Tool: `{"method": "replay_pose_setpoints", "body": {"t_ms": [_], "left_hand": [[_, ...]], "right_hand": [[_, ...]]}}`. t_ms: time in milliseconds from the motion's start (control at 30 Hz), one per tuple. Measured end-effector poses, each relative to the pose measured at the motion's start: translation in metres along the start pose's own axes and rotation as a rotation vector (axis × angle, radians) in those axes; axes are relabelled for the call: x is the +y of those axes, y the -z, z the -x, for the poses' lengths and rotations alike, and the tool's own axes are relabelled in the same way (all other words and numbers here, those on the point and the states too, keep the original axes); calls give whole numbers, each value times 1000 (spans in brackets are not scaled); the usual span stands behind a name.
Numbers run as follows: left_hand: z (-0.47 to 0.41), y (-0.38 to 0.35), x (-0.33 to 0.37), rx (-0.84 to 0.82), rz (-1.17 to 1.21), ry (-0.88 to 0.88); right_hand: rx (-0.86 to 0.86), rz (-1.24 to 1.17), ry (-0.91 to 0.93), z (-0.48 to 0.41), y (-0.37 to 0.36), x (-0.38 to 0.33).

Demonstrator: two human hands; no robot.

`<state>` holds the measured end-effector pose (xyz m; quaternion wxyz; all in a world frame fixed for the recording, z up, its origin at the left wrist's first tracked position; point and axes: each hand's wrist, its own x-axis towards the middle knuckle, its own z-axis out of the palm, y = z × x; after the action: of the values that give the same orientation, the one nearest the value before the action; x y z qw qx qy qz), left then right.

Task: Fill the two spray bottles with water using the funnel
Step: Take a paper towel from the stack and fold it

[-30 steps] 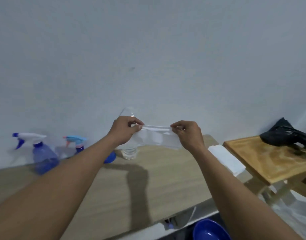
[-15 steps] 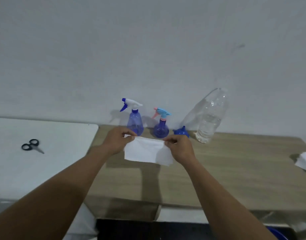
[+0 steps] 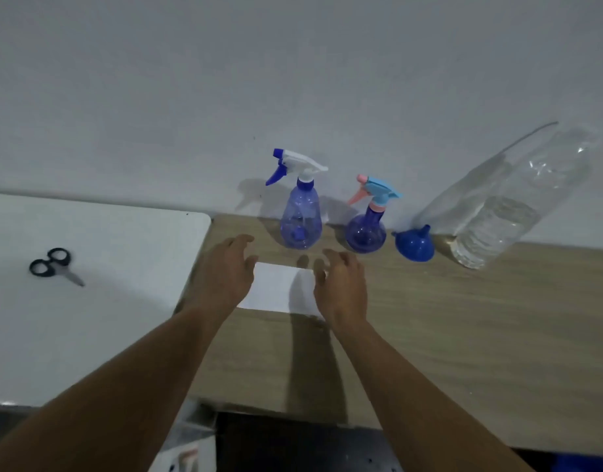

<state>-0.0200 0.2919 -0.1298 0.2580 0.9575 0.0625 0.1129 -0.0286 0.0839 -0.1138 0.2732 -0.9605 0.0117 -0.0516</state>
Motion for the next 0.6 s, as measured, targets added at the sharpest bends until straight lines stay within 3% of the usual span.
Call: {"method": "replay_pose_setpoints", "body": {"t_ms": [67,167,300,600], "left_hand": [[12,-10,1,15,-88,-151],[30,-27,-12,-147,-160,-272],[35,-30,-32,-320,-345,-281],[46,-35,4,-453,-443,-207]], "right_hand": [[15,58,104,8,-11,-8],[-178,142,202,19,-37,-14],[-343,186,128,23,-65,-10],[-359,248,284,27,-46,28]]}}
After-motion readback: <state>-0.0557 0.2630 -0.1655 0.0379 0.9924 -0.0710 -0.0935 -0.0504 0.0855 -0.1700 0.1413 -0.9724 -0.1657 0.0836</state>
